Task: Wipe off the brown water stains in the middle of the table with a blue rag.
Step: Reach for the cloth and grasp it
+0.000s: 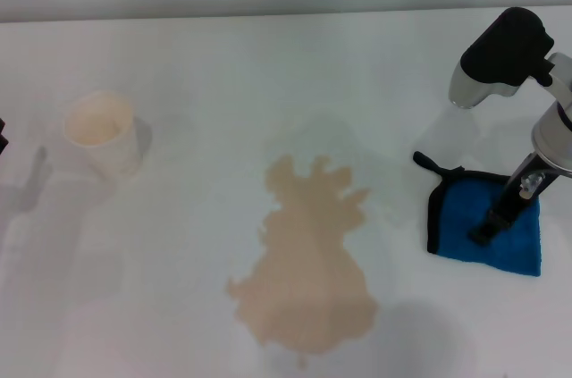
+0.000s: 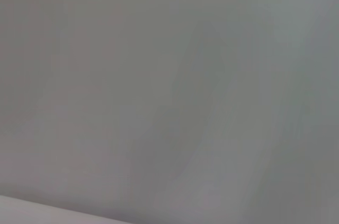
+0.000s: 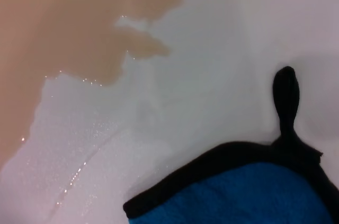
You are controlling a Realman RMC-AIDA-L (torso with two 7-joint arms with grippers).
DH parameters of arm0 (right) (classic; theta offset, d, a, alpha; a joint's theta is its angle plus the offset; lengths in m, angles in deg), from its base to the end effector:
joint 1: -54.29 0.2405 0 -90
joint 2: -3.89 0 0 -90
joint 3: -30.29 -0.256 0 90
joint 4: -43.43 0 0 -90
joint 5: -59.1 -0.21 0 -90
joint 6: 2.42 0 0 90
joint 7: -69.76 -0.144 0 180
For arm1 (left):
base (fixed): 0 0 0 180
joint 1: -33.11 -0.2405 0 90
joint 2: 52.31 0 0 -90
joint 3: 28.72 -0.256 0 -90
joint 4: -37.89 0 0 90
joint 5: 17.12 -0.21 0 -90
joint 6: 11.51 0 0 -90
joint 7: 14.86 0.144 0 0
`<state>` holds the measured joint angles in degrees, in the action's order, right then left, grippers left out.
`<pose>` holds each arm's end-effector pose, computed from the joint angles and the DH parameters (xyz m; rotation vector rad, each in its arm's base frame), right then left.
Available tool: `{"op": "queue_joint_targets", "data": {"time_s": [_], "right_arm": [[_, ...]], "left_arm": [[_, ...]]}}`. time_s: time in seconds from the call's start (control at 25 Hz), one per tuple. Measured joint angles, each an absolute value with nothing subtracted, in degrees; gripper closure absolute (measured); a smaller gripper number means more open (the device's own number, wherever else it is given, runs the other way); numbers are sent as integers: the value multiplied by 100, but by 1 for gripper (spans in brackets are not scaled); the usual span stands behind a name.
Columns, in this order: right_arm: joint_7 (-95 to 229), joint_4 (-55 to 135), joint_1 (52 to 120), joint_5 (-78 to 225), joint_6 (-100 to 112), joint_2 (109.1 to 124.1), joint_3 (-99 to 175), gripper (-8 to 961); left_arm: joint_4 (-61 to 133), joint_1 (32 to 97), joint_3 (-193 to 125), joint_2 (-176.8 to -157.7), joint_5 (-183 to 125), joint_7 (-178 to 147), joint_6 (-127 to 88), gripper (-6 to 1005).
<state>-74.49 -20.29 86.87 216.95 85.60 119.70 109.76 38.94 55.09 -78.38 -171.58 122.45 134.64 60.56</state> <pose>0.2703 0.3406 0.0095 -2.4449 1.0900 -0.8604 -0.3629 0.2904 -0.0128 -1.6133 -0.8123 -0.8217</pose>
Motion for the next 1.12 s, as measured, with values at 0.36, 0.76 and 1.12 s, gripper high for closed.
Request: {"op": "queue_joint_targets", "data": {"time_s": [0.36,0.76,1.12], "right_arm": [[-7451,-2029,8699,21692,8590,11973,10983,312],[-7454,-2029,8743,21685,8669,11959,10943,419],[-7456,-2022,8762,21692,8670,11948,10954,501]], "left_arm": [[3894,5509,-7838,-17158,12245,13464,6056,111],[3894,5508,-7838,-17158,12245,13464,6071,112],[3894,5508,-7838,-17158,12245,13464,6089,112]]}}
